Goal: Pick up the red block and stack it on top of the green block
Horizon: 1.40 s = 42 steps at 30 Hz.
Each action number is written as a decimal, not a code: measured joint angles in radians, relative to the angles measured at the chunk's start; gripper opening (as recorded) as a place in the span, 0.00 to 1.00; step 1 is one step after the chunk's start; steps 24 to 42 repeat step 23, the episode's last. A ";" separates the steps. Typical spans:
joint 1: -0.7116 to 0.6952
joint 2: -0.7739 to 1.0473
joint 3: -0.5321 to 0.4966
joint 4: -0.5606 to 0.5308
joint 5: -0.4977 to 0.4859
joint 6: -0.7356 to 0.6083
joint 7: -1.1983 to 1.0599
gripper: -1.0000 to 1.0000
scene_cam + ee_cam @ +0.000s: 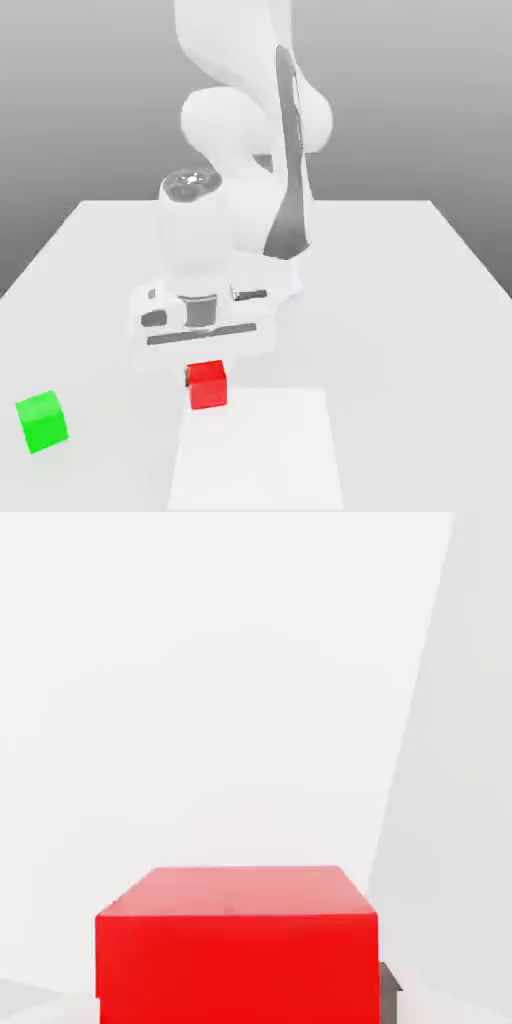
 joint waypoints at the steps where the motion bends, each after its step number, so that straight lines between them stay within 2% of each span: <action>1: -0.006 -0.036 -0.001 -0.005 -0.017 -0.031 0.011 0.00; 3: -0.015 -0.099 -0.001 -0.009 -0.035 -0.090 0.028 0.00; 5: -0.040 -0.094 -0.023 0.041 -0.014 -0.135 0.058 0.00; 10: -0.166 -0.015 -0.079 0.214 0.035 -0.232 0.170 0.00; 15: -0.272 0.075 -0.142 0.391 0.044 -0.319 0.312 0.00; 19: -0.296 0.205 -0.122 0.428 0.107 -0.229 0.292 0.00; 20: -0.306 0.241 -0.110 0.430 0.125 -0.198 0.280 1.00; 42: -0.306 0.241 -0.110 0.430 0.125 -0.198 0.280 1.00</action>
